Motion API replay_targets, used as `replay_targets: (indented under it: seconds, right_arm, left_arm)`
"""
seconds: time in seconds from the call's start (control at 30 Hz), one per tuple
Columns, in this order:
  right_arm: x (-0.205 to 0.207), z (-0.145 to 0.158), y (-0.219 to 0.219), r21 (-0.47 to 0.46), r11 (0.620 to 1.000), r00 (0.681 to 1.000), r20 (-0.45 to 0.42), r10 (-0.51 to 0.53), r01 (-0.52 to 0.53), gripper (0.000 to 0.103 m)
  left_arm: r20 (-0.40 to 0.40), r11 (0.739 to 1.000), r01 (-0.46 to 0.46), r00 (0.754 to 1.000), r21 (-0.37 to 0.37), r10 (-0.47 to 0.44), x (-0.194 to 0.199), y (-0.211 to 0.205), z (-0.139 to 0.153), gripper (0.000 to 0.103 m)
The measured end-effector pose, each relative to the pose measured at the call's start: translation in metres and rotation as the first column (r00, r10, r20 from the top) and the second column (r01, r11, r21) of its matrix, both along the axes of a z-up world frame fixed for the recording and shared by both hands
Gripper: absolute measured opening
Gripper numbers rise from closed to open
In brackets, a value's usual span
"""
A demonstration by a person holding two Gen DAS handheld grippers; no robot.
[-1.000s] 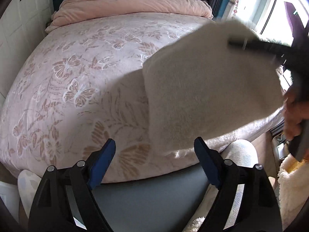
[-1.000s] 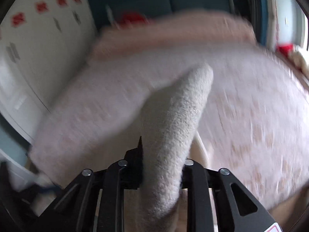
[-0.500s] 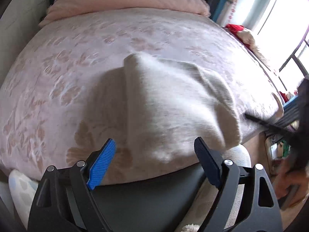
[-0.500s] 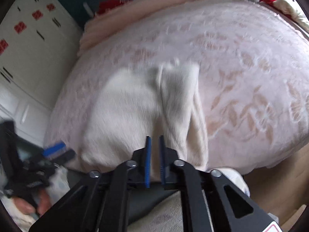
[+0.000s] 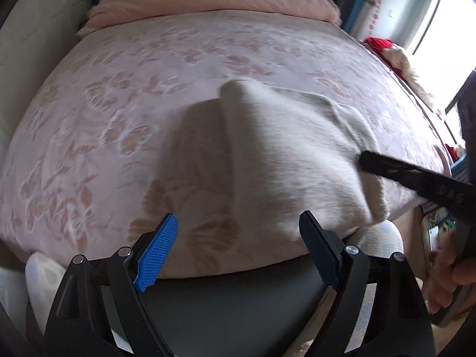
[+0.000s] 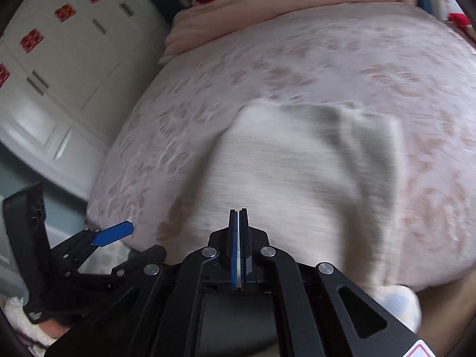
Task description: Fold small clothes
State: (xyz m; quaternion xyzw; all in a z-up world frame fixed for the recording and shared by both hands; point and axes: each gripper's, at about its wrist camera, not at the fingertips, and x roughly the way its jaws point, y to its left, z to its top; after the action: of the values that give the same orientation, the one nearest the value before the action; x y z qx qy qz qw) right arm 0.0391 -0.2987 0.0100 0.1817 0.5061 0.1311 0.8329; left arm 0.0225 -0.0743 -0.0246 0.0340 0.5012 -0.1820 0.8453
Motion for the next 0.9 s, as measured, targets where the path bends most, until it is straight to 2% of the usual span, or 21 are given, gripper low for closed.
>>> replay_targets:
  seconds: [0.03,0.1,0.13,0.17,0.23,0.33,0.4,0.47,0.5,0.6,0.67,0.7,0.77,0.87,0.9]
  right_arm:
    - [0.008,-0.013,0.013,0.003,0.999,0.999,-0.036,0.035,-0.035,0.001]
    - [0.031,-0.065,0.046,-0.06,0.992,0.984,-0.149,0.099,-0.109,0.0]
    - [0.038,-0.08,0.055,-0.033,0.991,0.98,-0.16,0.121,-0.128,0.0]
    - [0.043,-0.081,0.055,0.049,0.993,0.981,-0.154,0.117,-0.111,0.0]
    - [0.048,-0.065,0.051,0.05,0.994,0.982,-0.158,0.104,-0.097,0.0]
    - [0.028,-0.019,0.043,-0.083,0.994,0.997,-0.049,0.065,-0.068,0.0]
    - [0.01,-0.002,0.029,-0.159,0.987,1.0,-0.008,0.007,-0.009,0.0]
    - [-0.008,-0.002,0.003,-0.234,0.97,0.998,-0.007,-0.07,0.067,0.002]
    - [-0.017,-0.005,-0.006,-0.248,0.964,0.994,-0.017,-0.108,0.1,0.006]
    - [-0.034,-0.011,-0.032,-0.225,0.957,0.98,-0.041,-0.196,0.182,0.008]
    - [-0.037,-0.028,-0.044,-0.273,0.942,0.973,-0.068,-0.222,0.196,0.0]
    - [-0.035,-0.046,-0.048,-0.297,0.937,0.971,-0.095,-0.221,0.185,0.0]
    - [-0.031,-0.07,-0.057,-0.272,0.943,0.959,-0.152,-0.238,0.191,0.0]
    - [-0.029,-0.051,-0.054,-0.266,0.943,0.964,-0.119,-0.237,0.199,0.0]
    - [-0.032,-0.043,-0.055,-0.267,0.944,0.967,-0.109,-0.232,0.196,0.003]
  left_arm:
    - [0.002,1.0,-0.016,1.0,0.009,0.016,0.0,0.006,0.0,0.081]
    - [0.008,0.999,-0.036,0.999,0.021,0.036,-0.001,0.015,0.0,0.081]
    - [0.007,0.999,-0.04,0.999,0.027,0.04,-0.001,0.018,-0.001,0.081]
    - [0.007,0.998,-0.045,0.999,0.033,0.045,-0.001,0.021,-0.001,0.081]
    - [0.007,0.998,-0.051,0.999,0.036,0.051,0.0,0.026,0.0,0.081]
    - [0.008,0.998,-0.052,0.999,0.024,0.052,0.0,0.028,-0.001,0.083]
    - [0.0,0.999,-0.048,0.999,0.013,0.048,0.001,0.028,-0.004,0.083]
    - [-0.002,0.999,-0.037,0.999,0.009,0.037,0.0,0.024,-0.005,0.083]
    - [-0.001,1.0,-0.03,1.0,0.009,0.03,-0.001,0.022,-0.005,0.083]
    - [0.001,1.0,-0.012,1.0,0.012,0.012,-0.004,0.017,-0.006,0.083]
    - [0.0,1.0,-0.006,1.0,0.014,0.006,-0.006,0.014,-0.007,0.083]
    - [-0.002,1.0,-0.003,1.0,0.014,0.003,-0.006,0.012,-0.007,0.083]
    - [-0.004,1.0,0.002,1.0,0.016,-0.002,-0.006,0.009,-0.007,0.083]
    - [0.011,0.999,0.012,1.0,0.034,-0.013,-0.009,0.005,-0.006,0.083]
    - [0.011,0.999,0.014,1.0,0.038,-0.014,-0.009,0.004,-0.005,0.083]
